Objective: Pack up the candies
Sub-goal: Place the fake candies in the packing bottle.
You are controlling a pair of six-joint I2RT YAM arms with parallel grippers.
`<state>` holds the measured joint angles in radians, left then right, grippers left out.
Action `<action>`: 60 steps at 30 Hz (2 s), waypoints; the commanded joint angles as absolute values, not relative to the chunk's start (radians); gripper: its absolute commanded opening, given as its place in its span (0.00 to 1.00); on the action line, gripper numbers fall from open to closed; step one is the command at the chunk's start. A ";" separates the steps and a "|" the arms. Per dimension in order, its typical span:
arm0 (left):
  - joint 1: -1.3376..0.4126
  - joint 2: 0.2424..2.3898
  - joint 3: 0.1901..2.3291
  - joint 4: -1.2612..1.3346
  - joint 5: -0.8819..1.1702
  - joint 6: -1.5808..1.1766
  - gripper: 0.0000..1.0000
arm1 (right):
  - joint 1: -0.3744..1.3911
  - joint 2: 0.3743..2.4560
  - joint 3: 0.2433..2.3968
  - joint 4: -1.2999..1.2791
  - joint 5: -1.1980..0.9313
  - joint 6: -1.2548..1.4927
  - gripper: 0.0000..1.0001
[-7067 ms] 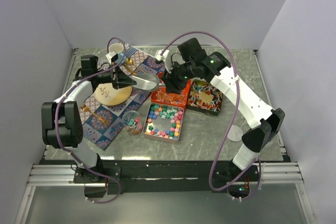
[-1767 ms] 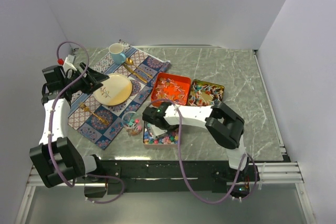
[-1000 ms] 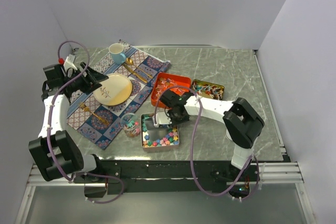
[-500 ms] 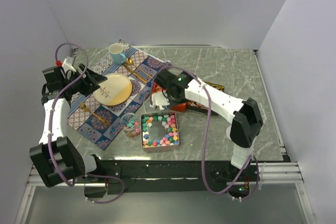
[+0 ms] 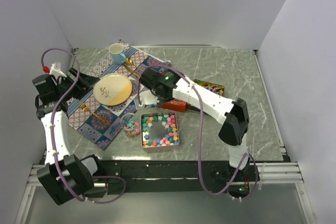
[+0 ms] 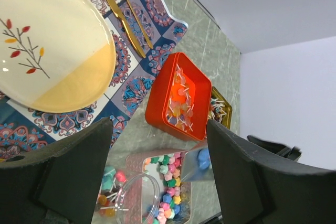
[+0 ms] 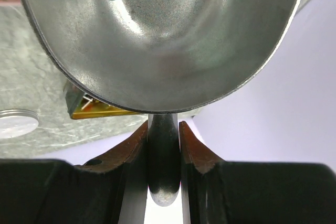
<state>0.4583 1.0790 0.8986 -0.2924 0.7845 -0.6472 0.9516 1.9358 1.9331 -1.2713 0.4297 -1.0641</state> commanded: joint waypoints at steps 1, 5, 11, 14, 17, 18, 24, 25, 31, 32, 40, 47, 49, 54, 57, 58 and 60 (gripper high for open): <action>0.492 1.016 0.877 -0.245 0.788 -0.673 0.78 | 1.012 1.969 2.006 -1.385 0.468 -1.146 0.00; 0.509 0.989 0.870 -0.253 0.796 -0.672 0.78 | 1.042 2.026 2.090 -1.402 0.498 -1.123 0.00; 0.518 0.963 0.845 -0.244 0.801 -0.680 0.78 | 1.069 2.042 2.062 -1.356 0.601 -1.161 0.00; 0.520 0.960 0.842 -0.244 0.801 -0.677 0.78 | 1.094 2.010 1.994 -1.322 0.638 -1.195 0.00; 0.525 0.957 0.841 -0.236 0.804 -0.683 0.79 | 1.115 1.982 1.927 -1.305 0.692 -1.212 0.00; 0.526 0.956 0.838 -0.230 0.804 -0.684 0.79 | 1.120 1.977 1.921 -1.308 0.695 -1.210 0.00; 0.537 0.943 0.816 -0.209 0.815 -0.704 0.79 | 1.158 2.009 1.970 -1.339 0.718 -1.209 0.00; 0.538 0.937 0.815 -0.209 0.816 -0.703 0.79 | 1.163 2.010 1.967 -1.329 0.742 -1.213 0.00; 0.540 0.914 0.790 -0.187 0.827 -0.721 0.79 | 1.164 2.022 1.980 -1.339 0.837 -1.244 0.00; 0.540 0.913 0.790 -0.183 0.825 -0.724 0.79 | 1.164 2.026 1.988 -1.342 0.853 -1.243 0.00; 0.549 0.899 0.782 -0.170 0.839 -0.736 0.80 | 1.173 2.077 2.089 -1.352 0.916 -1.279 0.00; 0.548 0.905 0.787 -0.158 0.844 -0.745 0.80 | 1.200 2.079 2.086 -1.359 0.950 -1.299 0.00; 0.548 0.905 0.787 -0.155 0.845 -0.747 0.80 | 1.207 2.074 2.068 -1.368 0.968 -1.296 0.00; 0.549 0.900 0.787 -0.150 0.851 -0.752 0.80 | 1.221 2.063 2.028 -1.370 0.985 -1.295 0.00; 0.549 0.896 0.782 -0.147 0.853 -0.756 0.80 | 1.226 2.054 2.004 -1.359 1.002 -1.302 0.00; 0.549 0.896 0.781 -0.143 0.853 -0.759 0.80 | 1.226 2.048 1.997 -1.352 1.005 -1.307 0.00; 0.549 0.899 0.779 -0.141 0.853 -0.761 0.80 | 1.229 2.048 2.000 -1.353 1.005 -1.310 0.00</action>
